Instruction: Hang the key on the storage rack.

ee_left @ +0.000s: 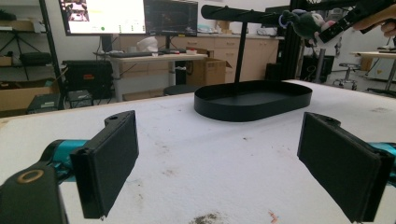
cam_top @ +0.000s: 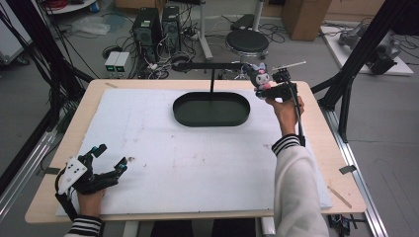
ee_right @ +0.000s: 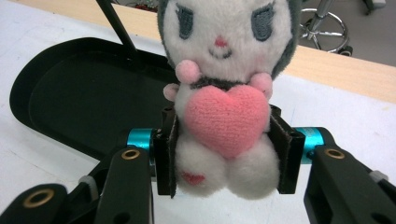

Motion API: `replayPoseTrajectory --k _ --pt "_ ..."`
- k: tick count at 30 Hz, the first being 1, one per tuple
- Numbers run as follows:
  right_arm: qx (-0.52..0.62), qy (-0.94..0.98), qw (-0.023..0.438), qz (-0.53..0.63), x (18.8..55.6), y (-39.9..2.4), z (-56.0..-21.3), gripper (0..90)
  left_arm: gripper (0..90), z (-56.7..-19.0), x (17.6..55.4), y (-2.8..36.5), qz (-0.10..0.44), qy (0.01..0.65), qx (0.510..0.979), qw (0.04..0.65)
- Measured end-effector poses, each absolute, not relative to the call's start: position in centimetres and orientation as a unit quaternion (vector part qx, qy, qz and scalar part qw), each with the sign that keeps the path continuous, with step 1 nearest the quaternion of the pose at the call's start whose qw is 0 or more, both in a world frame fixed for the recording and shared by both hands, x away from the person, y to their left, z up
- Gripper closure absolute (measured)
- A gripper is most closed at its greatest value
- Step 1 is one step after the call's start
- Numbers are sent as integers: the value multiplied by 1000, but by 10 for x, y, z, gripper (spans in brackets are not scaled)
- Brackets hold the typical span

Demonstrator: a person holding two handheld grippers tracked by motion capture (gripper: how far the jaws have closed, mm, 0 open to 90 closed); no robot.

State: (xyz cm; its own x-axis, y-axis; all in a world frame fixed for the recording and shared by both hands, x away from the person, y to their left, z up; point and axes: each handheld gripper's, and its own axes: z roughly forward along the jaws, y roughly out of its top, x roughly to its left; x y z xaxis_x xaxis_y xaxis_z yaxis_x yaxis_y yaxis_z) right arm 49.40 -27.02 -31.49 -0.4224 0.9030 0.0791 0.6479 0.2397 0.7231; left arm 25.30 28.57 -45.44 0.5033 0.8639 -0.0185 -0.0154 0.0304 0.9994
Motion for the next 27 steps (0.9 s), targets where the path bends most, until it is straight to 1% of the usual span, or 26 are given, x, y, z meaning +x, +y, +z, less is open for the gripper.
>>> replayPoseTrajectory --k 15,27 --pt "521 773 171 318 500 -263 -328 533 129 -454 253 286 352 353 601 625" --pt "515 791 163 286 505 -250 -338 531 129 -454 253 286 352 353 600 626"
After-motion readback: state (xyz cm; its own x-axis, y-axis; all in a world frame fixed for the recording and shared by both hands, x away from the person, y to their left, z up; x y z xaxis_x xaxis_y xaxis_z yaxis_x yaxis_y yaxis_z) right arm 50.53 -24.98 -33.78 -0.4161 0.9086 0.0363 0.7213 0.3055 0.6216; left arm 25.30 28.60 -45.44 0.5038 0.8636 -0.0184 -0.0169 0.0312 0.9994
